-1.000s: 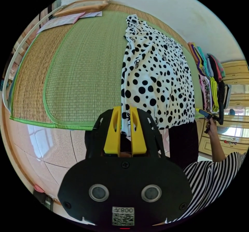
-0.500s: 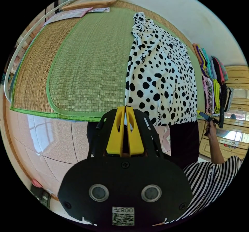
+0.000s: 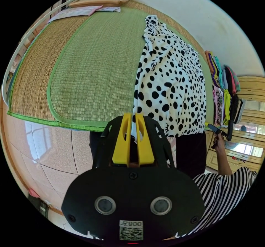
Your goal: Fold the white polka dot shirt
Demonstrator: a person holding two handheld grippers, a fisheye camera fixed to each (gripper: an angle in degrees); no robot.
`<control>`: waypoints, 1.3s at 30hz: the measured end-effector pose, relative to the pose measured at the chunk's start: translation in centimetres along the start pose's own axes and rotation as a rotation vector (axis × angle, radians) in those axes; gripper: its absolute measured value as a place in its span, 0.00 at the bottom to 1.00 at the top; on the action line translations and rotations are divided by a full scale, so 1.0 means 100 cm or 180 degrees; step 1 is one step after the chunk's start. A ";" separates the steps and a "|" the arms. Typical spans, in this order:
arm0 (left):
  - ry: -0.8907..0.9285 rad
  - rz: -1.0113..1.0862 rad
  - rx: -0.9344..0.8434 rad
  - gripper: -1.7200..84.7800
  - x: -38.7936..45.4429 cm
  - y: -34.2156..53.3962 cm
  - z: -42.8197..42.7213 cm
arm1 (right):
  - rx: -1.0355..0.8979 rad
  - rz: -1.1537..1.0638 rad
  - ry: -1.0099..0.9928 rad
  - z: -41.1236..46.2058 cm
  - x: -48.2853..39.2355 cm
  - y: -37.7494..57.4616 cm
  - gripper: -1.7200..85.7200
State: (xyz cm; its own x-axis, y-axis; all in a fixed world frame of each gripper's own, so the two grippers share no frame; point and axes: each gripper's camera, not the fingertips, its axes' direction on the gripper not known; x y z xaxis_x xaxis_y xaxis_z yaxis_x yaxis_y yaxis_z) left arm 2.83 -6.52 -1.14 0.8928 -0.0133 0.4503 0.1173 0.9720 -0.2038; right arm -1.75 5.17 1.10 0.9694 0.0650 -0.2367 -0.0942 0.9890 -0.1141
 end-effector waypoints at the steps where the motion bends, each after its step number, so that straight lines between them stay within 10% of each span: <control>1: 0.0007 -0.0005 -0.0001 0.06 0.000 0.002 0.002 | -0.0007 0.0010 -0.0004 0.002 0.001 0.002 0.08; 39: 0.0743 -0.0179 -0.0205 0.10 -0.010 0.070 0.138 | -0.0097 0.0241 -0.0531 0.078 0.037 0.041 0.10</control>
State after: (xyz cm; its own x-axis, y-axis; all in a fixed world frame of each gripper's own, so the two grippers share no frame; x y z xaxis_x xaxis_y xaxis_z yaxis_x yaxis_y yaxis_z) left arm -3.28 3.52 8.97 0.9594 -0.1282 0.2511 0.1906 0.9512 -0.2425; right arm 3.26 10.54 7.30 0.9832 0.1628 -0.0827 -0.1728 0.9761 -0.1319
